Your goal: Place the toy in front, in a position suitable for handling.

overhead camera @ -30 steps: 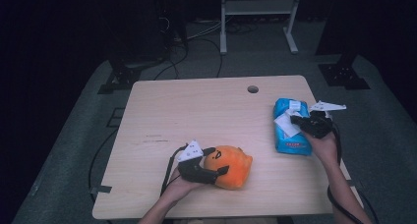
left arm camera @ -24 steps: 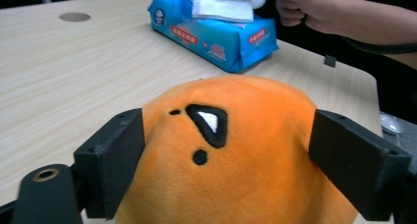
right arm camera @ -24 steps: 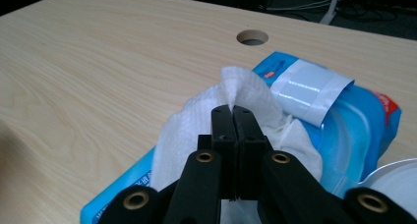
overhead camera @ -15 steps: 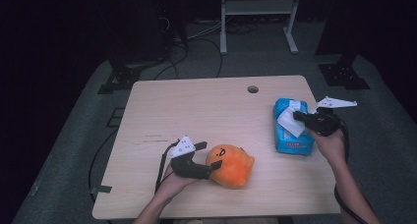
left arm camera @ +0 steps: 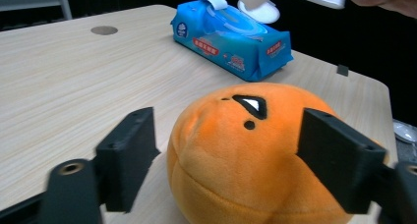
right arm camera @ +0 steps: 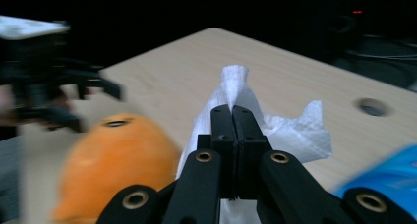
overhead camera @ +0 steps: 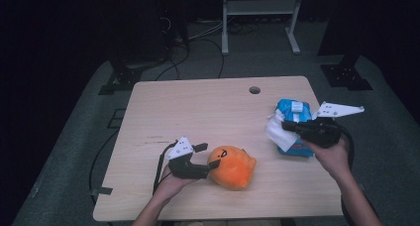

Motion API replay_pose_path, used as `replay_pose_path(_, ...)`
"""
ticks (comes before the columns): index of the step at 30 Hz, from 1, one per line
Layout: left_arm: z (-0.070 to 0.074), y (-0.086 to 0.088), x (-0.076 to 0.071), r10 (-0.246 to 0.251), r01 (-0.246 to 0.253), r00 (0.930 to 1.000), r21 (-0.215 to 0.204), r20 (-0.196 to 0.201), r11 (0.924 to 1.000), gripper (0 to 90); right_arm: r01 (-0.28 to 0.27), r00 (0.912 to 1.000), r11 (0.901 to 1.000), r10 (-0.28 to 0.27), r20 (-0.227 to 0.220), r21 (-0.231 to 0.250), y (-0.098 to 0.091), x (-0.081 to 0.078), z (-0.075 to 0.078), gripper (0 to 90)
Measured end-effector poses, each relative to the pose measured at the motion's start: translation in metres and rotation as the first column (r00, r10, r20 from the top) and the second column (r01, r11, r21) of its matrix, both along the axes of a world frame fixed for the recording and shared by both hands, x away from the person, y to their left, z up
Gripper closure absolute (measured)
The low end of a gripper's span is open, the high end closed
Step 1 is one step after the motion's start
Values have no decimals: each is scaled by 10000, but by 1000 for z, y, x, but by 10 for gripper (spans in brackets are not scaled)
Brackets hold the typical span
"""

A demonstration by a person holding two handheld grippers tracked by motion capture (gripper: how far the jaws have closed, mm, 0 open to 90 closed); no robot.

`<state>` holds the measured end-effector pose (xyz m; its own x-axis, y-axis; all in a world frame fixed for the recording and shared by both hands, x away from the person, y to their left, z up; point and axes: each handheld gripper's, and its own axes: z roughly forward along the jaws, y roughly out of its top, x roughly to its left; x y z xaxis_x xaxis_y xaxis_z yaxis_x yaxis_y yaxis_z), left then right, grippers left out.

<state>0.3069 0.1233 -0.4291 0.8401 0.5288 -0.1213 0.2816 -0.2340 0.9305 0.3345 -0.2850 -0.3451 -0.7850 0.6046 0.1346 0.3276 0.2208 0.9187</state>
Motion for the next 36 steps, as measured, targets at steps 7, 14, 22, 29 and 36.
replay_pose_path(7, -2, -6, -1, -483, 482, 9987, 62, 171, 9988, 319, -2308, 9709, 9704, 2344, -483, 707, 43, -35, -2, 884)
replay_pose_path(14, -6, -7, -2, -838, 836, 9965, 307, 56, 9960, 397, -3276, 9352, 9434, 3316, -1242, 514, 79, -29, -27, 879)
replay_pose_path(22, -10, -5, -4, -1168, 1173, 9931, 569, -131, 9915, 422, -2798, 9533, 9595, 2735, -1285, -336, 109, -7, -67, 693)
replay_pose_path(29, -8, -4, -6, -1754, 1782, 9839, 1050, -346, 9784, 283, -3060, 9461, 9515, 3004, -1212, -305, 126, -4, -77, 652)
replay_pose_path(36, -14, -19, 3, -1666, 1701, 9854, 1476, -354, 9743, 106, -3641, 9272, 9293, 3554, -1187, -620, 133, -7, -79, 825)
